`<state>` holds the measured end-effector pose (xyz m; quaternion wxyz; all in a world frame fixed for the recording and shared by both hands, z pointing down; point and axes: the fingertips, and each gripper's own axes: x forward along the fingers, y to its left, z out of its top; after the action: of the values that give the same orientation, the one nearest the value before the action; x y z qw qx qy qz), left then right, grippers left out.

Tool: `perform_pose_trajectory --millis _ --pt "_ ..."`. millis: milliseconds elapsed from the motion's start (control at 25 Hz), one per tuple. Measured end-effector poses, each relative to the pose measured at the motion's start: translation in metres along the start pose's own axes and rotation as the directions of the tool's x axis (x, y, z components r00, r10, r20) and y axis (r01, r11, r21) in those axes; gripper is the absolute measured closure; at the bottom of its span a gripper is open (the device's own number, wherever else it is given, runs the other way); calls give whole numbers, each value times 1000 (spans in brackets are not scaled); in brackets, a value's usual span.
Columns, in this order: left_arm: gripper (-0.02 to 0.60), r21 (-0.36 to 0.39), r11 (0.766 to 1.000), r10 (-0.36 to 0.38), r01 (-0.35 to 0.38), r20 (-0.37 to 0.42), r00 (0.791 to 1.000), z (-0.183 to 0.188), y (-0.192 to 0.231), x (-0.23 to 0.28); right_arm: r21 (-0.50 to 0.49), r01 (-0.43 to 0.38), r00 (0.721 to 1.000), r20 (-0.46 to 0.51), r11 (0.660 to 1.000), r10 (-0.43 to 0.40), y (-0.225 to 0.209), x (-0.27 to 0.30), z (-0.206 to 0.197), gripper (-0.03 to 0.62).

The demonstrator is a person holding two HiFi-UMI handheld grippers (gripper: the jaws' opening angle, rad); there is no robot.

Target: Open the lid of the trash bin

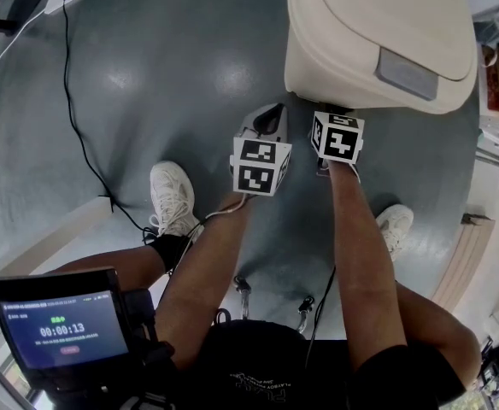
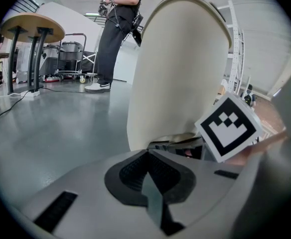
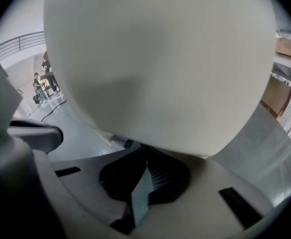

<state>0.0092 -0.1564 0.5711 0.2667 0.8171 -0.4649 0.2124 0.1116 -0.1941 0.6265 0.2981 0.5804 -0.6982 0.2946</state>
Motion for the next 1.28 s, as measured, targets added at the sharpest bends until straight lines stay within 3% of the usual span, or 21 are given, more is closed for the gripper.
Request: perform_pose_trajectory --millis 320,640,1000,1280 --pt "584 -6 1000 8 -7 17 1000 7 4 1 23 9 1000 28 1000 -10 0 3 -2 591" --pt "584 -14 1000 18 -18 26 999 10 11 3 48 16 993 118 999 -22 -3 -19 -13 591" --pt "584 -6 999 34 -34 110 993 47 -5 -61 50 20 970 241 999 -31 15 -127 15 591" --pt "584 34 999 31 -40 226 974 93 -32 -131 32 22 937 347 999 -32 36 -211 31 591"
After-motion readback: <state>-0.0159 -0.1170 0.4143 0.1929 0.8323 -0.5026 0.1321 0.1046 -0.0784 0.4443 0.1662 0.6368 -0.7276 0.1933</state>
